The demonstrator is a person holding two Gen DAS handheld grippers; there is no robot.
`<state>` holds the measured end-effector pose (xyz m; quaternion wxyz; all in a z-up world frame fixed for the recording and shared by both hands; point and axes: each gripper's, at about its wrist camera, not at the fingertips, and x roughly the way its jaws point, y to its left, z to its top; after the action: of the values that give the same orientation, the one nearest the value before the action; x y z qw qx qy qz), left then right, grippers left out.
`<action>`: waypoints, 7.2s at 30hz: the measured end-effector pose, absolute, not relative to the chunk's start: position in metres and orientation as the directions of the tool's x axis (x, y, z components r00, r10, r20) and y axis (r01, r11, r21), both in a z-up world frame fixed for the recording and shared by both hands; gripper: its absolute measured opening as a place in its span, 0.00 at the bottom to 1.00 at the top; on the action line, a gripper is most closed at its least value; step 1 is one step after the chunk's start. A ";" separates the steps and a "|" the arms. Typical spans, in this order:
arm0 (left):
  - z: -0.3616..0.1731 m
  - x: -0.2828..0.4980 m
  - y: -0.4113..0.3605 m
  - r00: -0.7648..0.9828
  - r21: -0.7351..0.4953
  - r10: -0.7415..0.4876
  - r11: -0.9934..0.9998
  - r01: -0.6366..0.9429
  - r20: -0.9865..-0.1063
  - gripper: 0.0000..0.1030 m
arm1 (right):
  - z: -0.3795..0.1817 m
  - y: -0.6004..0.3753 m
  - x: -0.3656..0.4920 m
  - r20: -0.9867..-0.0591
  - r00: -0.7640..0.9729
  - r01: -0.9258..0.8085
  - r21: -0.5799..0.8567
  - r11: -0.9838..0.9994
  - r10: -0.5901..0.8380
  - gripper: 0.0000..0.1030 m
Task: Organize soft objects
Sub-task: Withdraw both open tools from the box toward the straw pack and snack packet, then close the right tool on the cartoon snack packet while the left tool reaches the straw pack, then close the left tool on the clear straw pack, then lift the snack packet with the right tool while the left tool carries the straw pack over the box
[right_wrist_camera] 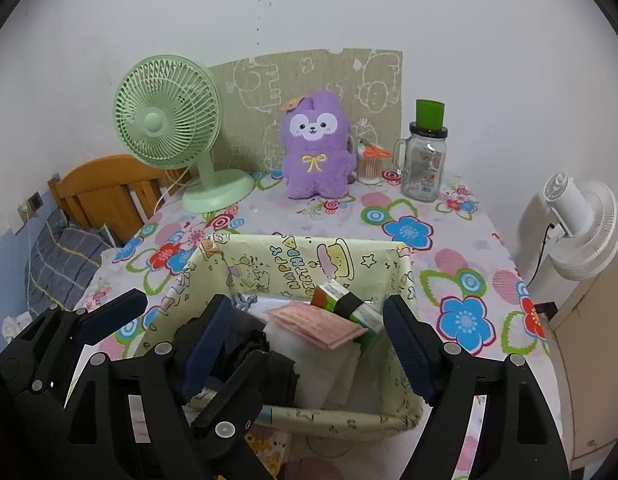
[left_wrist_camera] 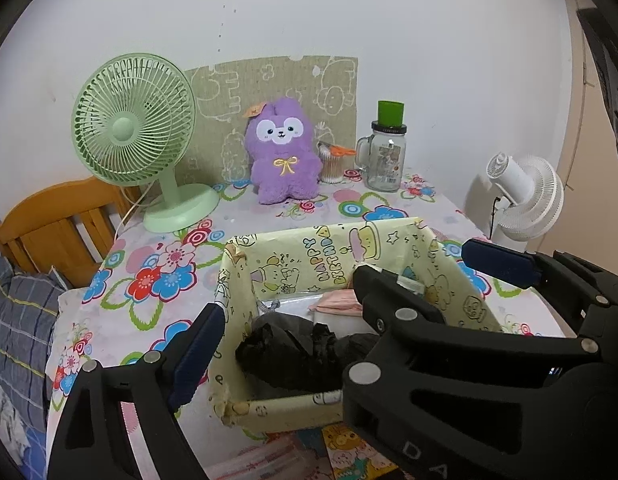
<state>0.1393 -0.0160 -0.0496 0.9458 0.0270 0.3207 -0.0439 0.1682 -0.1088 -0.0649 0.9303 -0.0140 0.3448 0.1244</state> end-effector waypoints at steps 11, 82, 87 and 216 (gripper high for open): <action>-0.044 0.115 -0.023 0.806 0.026 -0.074 0.994 0.110 -0.588 0.89 | -0.056 -0.116 0.141 -0.624 0.751 -0.231 0.058 0.971 0.216 0.81; -0.076 0.020 -0.003 0.807 0.041 -0.066 0.993 0.111 -0.587 1.00 | -0.081 -0.103 0.033 -0.612 0.761 -0.237 0.052 0.970 0.218 0.99; -0.084 0.024 0.001 0.794 0.037 -0.073 0.992 0.119 -0.604 1.00 | -0.090 -0.099 0.037 -0.628 0.749 -0.234 0.050 0.971 0.212 0.99; -0.088 0.048 -0.023 0.698 -0.071 -0.197 0.976 0.205 -0.689 0.22 | -0.103 -0.116 0.060 -0.713 0.676 -0.169 0.095 0.981 0.186 0.49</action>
<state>0.0475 -0.0227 -0.0879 0.9213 0.0055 0.3732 -0.1092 0.0599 -0.1161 -0.1031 0.9154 0.0107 0.3905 0.0971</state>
